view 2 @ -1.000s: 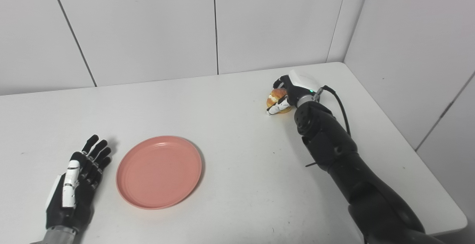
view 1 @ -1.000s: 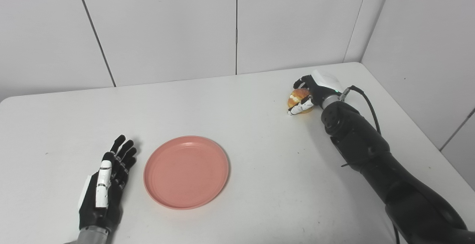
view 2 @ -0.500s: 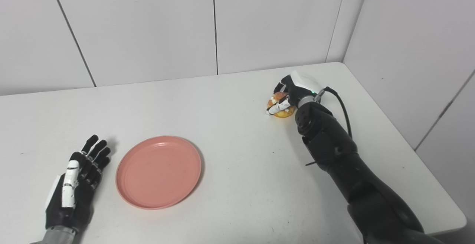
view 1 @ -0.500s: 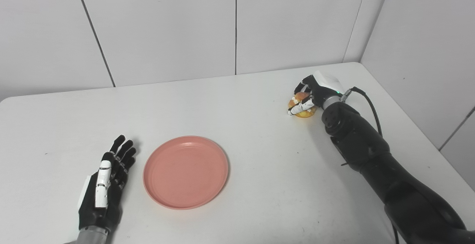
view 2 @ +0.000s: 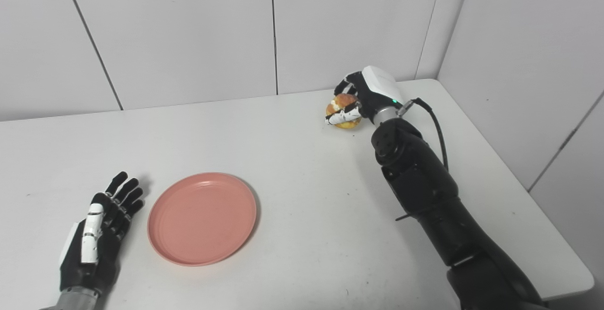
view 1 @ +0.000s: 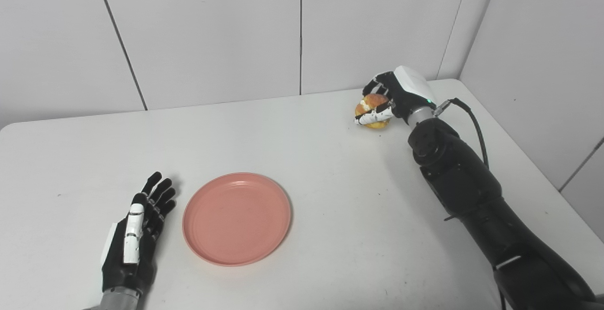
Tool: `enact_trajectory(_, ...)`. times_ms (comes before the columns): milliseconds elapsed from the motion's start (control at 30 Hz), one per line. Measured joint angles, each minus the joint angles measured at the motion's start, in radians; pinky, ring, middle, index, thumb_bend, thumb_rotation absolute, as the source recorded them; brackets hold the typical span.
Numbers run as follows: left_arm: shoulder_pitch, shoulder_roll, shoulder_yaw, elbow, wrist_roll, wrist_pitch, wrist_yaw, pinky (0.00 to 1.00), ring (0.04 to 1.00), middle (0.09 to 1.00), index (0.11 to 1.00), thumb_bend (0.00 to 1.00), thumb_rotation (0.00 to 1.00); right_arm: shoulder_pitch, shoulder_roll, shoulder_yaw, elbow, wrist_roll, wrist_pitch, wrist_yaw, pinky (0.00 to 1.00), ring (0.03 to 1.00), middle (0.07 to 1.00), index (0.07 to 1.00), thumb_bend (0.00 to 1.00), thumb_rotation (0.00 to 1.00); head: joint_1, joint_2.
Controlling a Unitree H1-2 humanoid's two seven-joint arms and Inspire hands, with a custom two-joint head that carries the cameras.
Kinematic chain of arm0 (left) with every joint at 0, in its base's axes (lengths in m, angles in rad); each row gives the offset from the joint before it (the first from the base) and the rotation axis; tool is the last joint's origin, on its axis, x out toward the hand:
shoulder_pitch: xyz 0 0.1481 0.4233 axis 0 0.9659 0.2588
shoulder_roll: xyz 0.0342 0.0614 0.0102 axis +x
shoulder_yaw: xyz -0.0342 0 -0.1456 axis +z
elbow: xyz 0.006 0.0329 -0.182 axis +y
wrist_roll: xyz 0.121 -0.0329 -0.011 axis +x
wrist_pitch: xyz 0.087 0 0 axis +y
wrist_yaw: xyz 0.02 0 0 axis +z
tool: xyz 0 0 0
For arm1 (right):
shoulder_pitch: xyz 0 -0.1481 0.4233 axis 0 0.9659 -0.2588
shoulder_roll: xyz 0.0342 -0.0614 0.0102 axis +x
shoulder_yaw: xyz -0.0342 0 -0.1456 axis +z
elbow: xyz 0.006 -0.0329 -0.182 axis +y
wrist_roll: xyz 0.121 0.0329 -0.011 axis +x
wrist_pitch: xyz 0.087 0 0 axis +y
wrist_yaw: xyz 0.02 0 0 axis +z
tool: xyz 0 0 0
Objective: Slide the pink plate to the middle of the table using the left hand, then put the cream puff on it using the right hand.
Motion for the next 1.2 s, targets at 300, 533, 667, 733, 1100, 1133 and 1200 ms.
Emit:
enact_trajectory(300,0.040,-0.036,-0.021,-0.039,0.021,-0.008,0.026,0.95,0.931,0.925,0.903,0.46,1.00,0.016,0.006,0.011,-0.184,-0.024,0.010,0.093,0.33,0.410,0.447,0.525,0.52,0.00,0.064,0.009)
enact_trajectory(533,0.066,-0.072,-0.042,-0.071,0.065,-0.013,0.060,0.93,0.918,0.912,0.893,0.46,1.00,0.016,0.047,0.030,-0.274,-0.035,0.018,0.140,0.30,0.382,0.441,0.535,0.52,0.00,0.153,0.029)
enact_trajectory(667,0.074,-0.089,-0.057,-0.086,0.100,-0.008,0.084,0.92,0.916,0.910,0.894,0.46,1.00,0.016,0.092,0.068,-0.319,-0.039,0.016,0.149,0.34,0.404,0.449,0.526,0.52,0.00,0.198,0.038)
enact_trajectory(733,0.079,-0.099,-0.067,-0.099,0.109,-0.002,0.101,0.91,0.911,0.907,0.891,0.46,1.00,0.016,0.115,0.090,-0.330,-0.040,0.006,0.152,0.35,0.409,0.451,0.522,0.52,0.00,0.237,0.046)
enact_trajectory(1100,0.080,-0.137,-0.105,-0.106,0.195,0.004,0.161,0.93,0.914,0.917,0.908,0.45,1.00,0.025,0.179,0.187,-0.331,-0.061,-0.044,0.196,0.36,0.405,0.446,0.516,0.53,0.00,0.340,0.066)
enact_trajectory(1133,0.080,-0.138,-0.108,-0.106,0.198,0.004,0.164,0.93,0.914,0.917,0.908,0.45,1.00,0.029,0.191,0.194,-0.329,-0.059,-0.051,0.197,0.36,0.405,0.446,0.516,0.53,0.00,0.341,0.066)
enact_trajectory(1200,0.079,-0.139,-0.111,-0.105,0.209,0.004,0.170,0.93,0.913,0.916,0.908,0.45,1.00,0.039,0.212,0.208,-0.321,-0.059,-0.062,0.202,0.36,0.406,0.449,0.513,0.53,0.00,0.357,0.069)
